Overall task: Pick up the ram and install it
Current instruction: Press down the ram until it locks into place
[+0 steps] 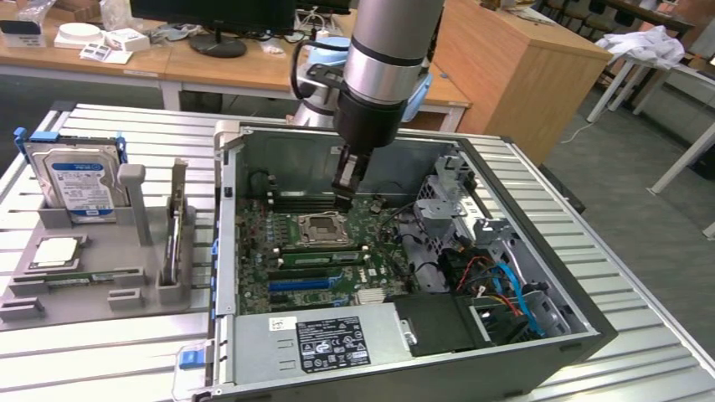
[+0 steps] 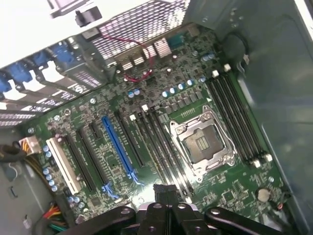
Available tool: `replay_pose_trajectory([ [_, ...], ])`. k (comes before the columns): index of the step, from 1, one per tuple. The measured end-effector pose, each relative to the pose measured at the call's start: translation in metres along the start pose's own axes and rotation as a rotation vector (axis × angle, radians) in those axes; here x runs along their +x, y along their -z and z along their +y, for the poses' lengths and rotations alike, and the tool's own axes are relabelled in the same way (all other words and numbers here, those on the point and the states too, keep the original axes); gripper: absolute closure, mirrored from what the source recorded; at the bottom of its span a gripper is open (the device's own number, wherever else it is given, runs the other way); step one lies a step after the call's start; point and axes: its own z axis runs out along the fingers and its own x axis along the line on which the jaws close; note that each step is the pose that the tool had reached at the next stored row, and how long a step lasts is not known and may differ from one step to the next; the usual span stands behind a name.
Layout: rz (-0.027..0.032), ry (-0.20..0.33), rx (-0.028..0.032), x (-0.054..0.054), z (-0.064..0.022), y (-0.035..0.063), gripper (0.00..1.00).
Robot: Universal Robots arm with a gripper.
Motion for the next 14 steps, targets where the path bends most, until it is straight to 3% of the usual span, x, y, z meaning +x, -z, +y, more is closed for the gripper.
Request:
replay_pose_trajectory([
  [14,-0.004,-0.208,0.0097,0.0001,0.0,-0.0008,0.89],
])
